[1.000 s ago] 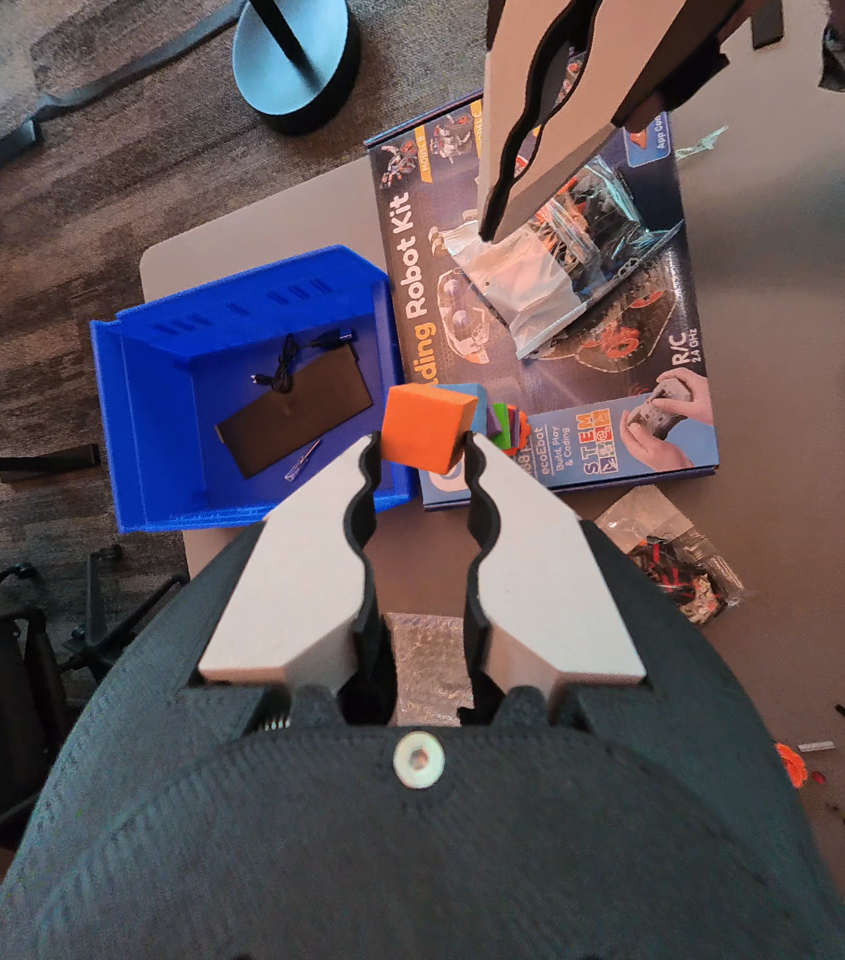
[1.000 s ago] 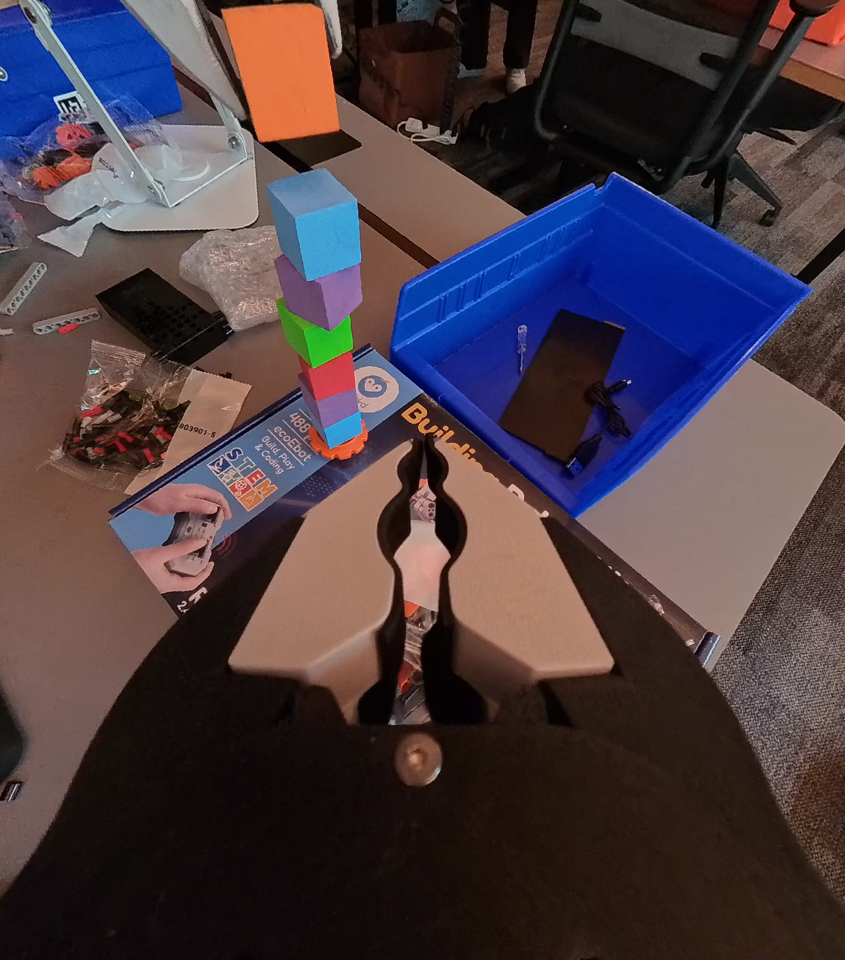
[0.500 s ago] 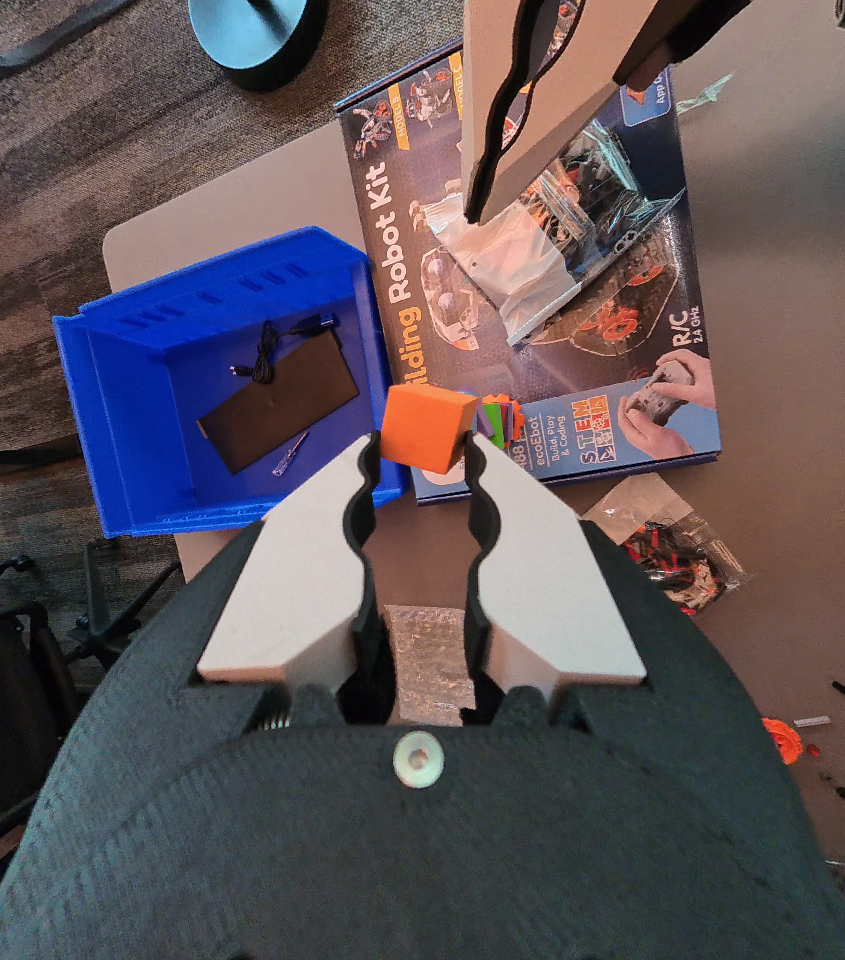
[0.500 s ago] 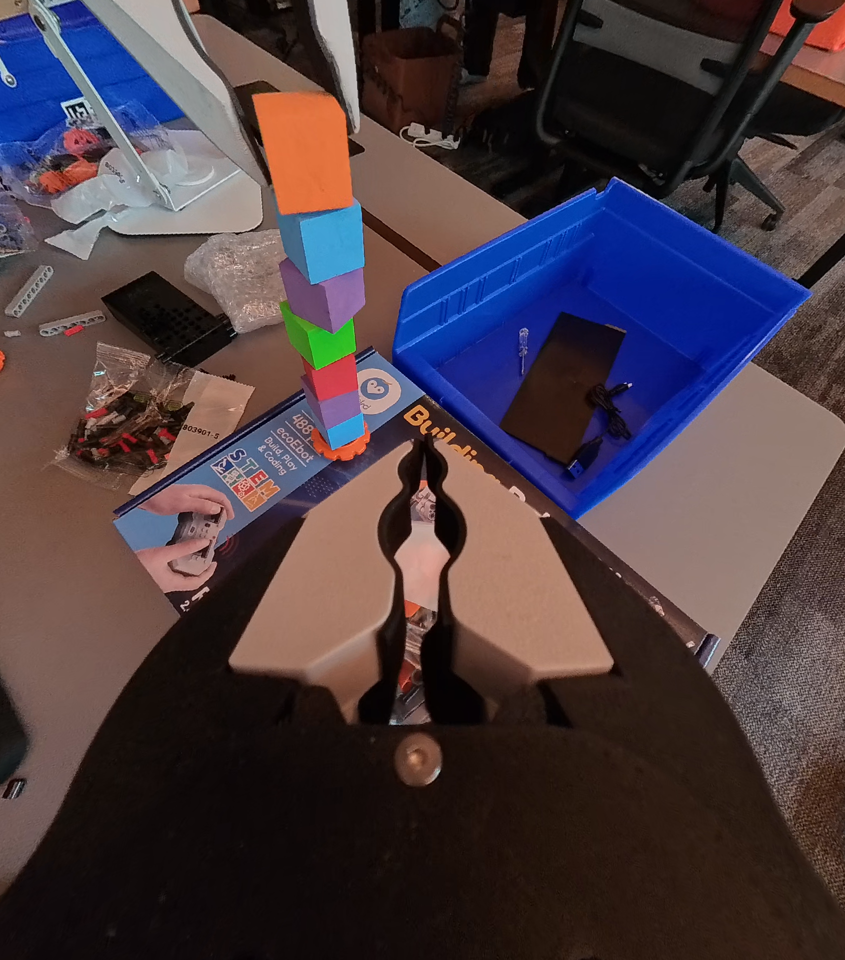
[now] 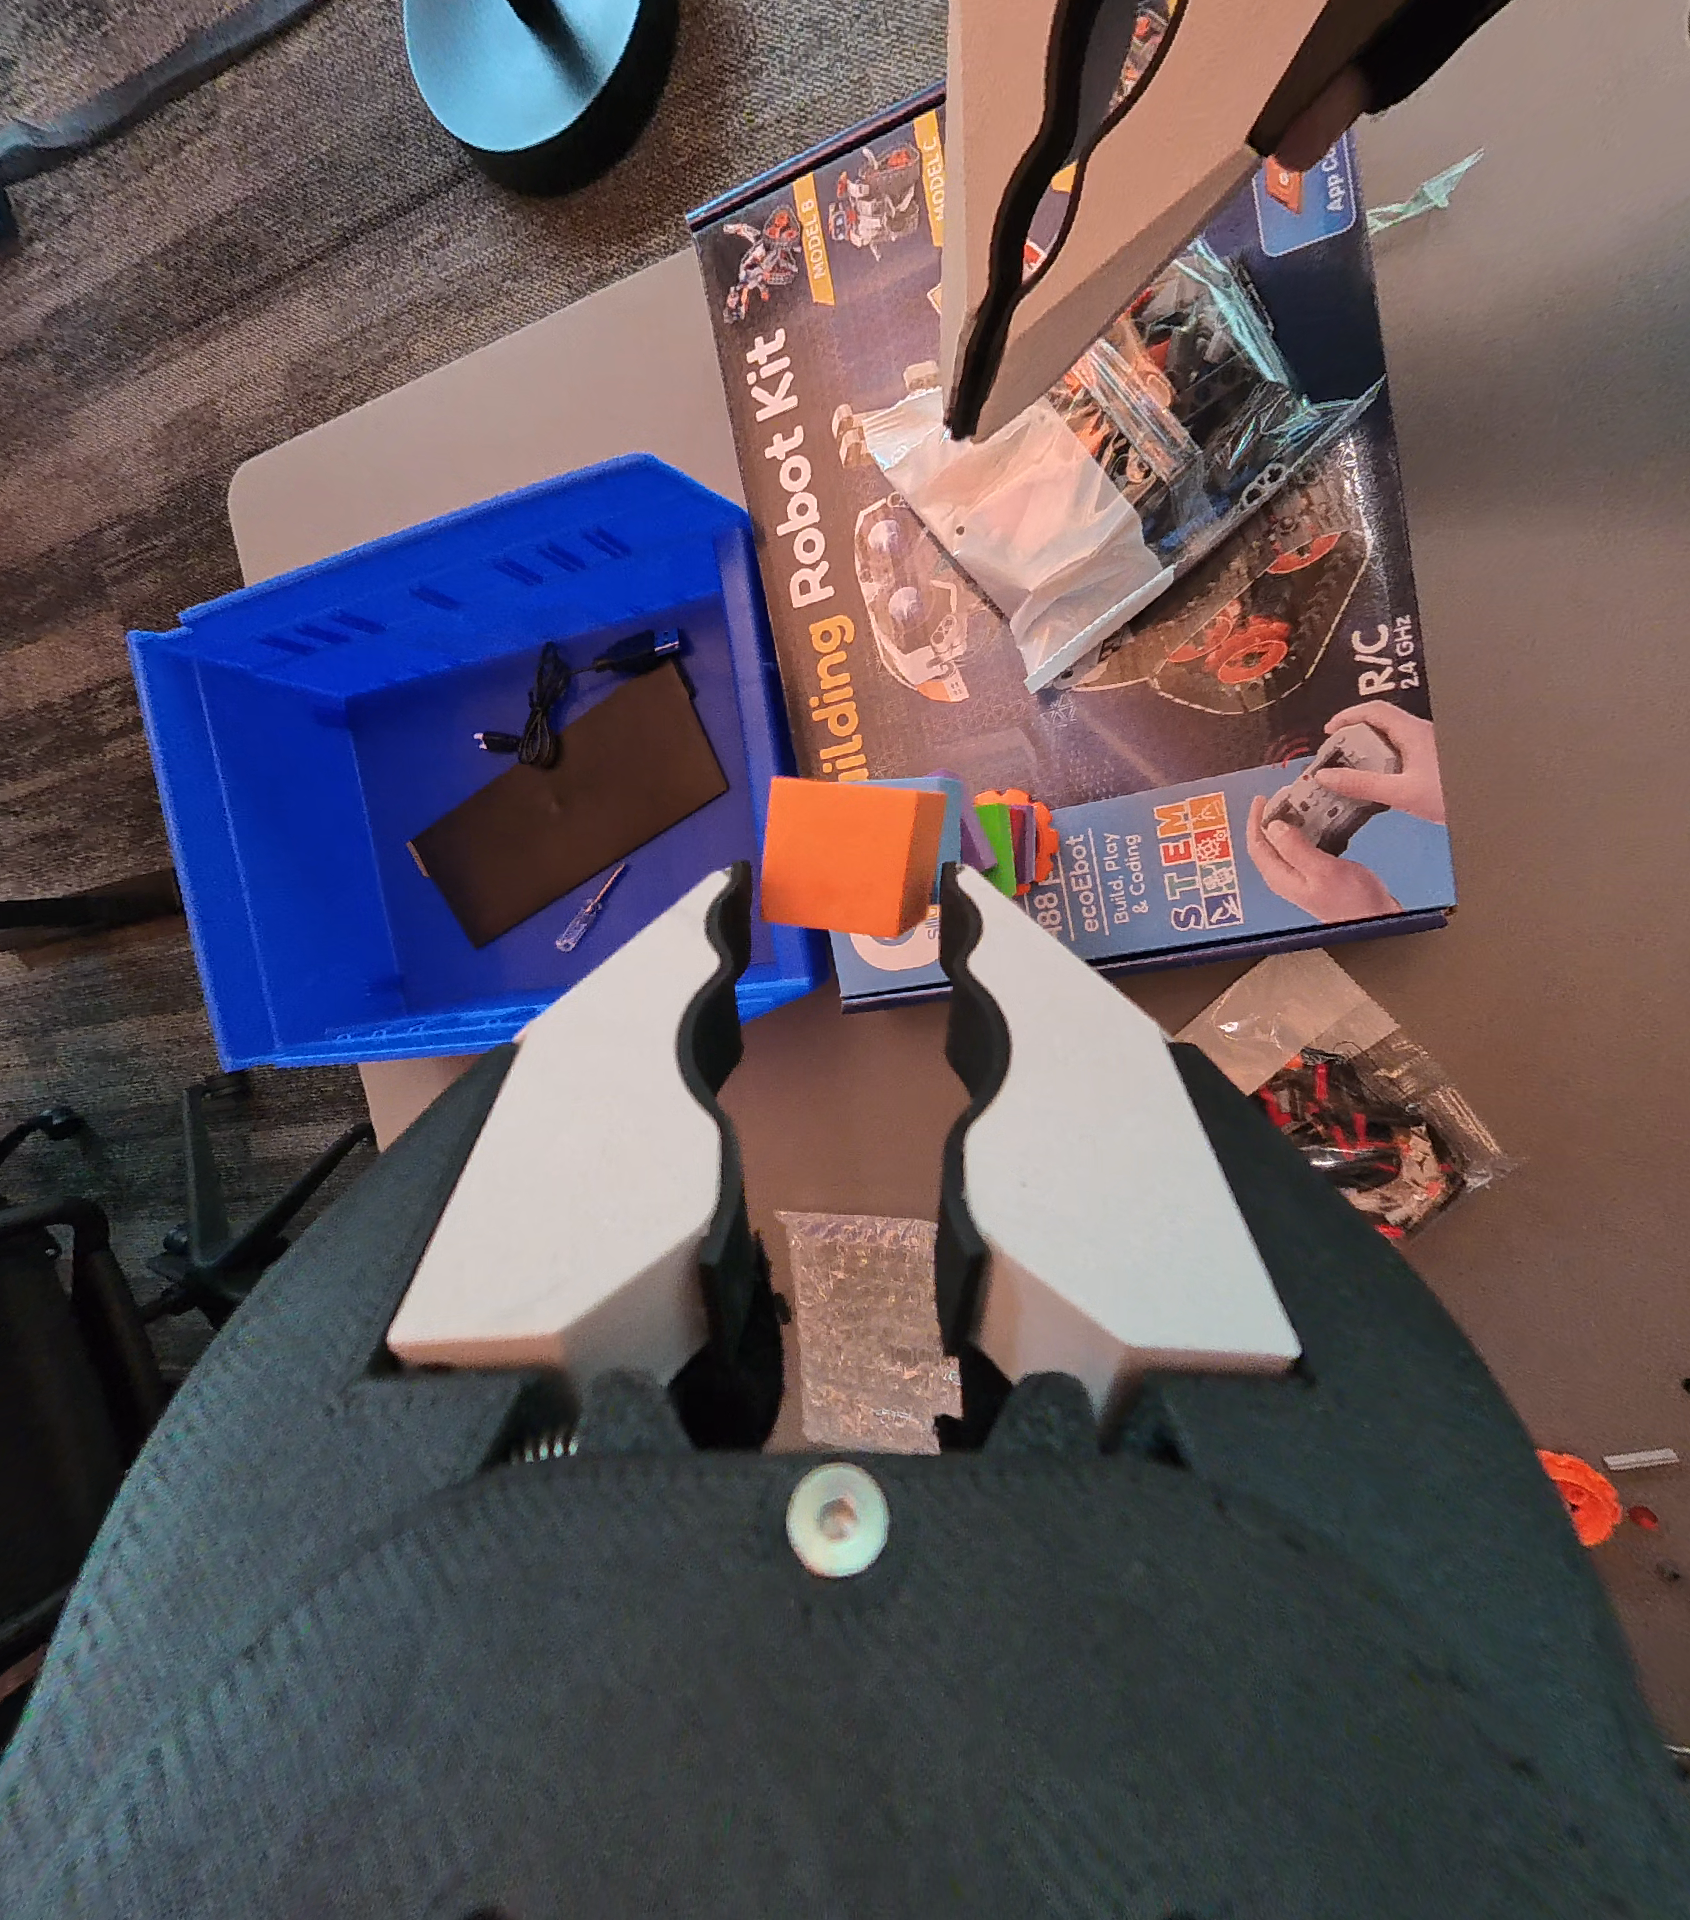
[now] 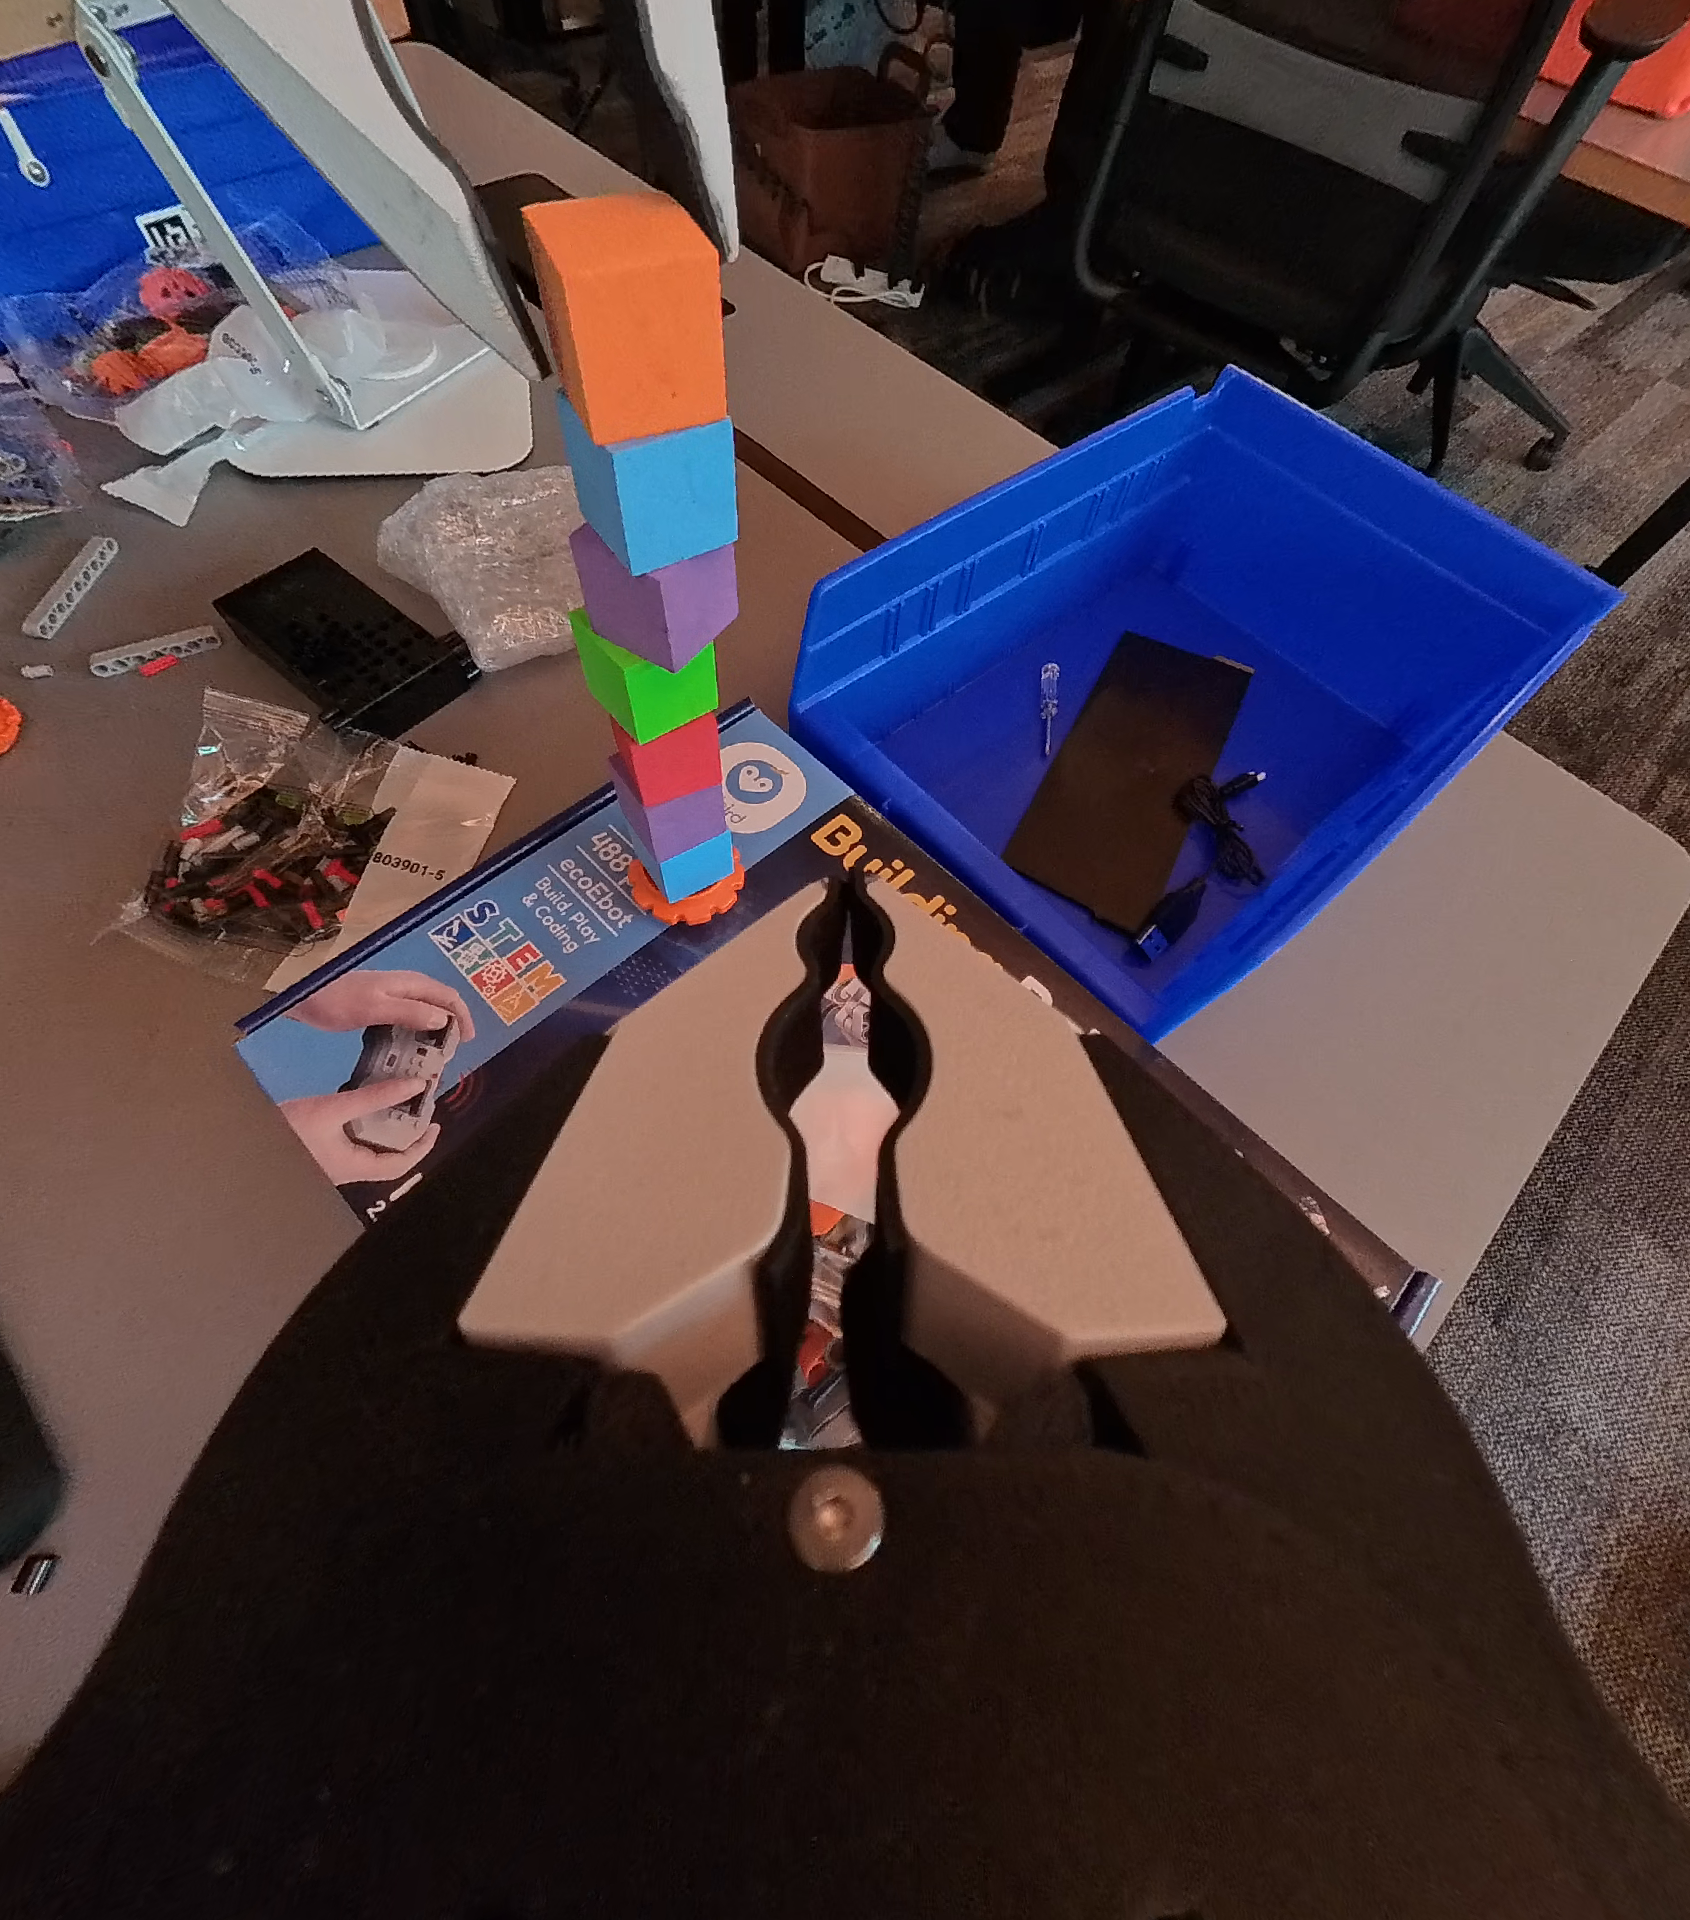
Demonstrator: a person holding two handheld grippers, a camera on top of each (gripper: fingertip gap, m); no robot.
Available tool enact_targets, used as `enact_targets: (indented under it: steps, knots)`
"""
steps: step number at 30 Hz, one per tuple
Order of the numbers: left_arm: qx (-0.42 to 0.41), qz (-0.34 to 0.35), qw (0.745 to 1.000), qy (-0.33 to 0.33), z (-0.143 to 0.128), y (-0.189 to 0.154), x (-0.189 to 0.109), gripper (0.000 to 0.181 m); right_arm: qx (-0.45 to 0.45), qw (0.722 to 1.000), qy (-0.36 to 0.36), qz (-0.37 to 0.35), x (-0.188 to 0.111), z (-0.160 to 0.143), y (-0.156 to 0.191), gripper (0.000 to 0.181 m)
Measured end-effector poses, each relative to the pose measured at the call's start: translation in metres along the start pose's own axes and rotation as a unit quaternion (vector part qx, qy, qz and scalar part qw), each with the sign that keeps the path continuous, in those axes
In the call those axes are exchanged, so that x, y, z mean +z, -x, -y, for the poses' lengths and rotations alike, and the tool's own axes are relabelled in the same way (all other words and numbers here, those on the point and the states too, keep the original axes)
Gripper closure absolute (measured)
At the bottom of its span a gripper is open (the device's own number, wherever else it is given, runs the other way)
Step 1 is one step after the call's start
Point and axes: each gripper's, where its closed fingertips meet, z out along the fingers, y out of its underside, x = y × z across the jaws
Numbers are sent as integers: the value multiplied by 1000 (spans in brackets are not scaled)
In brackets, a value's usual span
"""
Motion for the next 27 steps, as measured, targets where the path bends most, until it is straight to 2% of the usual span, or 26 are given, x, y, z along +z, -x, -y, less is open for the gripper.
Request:
enact_targets:
  steps: [8,13,15,18,22,27]
  knots:
    - [-16,39,998,-43,5,6,-26,135,2,1000,-2,-2,-1,0,-1,181]
    - [-36,124,989,-78,-7,3,-60,134,7,1000,-1,-3,-1,-1,-3,179]
    - [-51,170,981,-80,-23,-2,-72,139,9,1000,6,-4,1,-3,-3,178]
    - [-91,202,970,-97,-51,-22,-78,142,17,1000,15,-1,3,-7,-4,177]
    - [-146,235,958,-78,-106,-51,-70,145,24,999,28,1,9,-9,-2,175]
    - [-212,260,937,-94,-151,-83,-57,155,26,999,37,-4,21,-6,3,175]
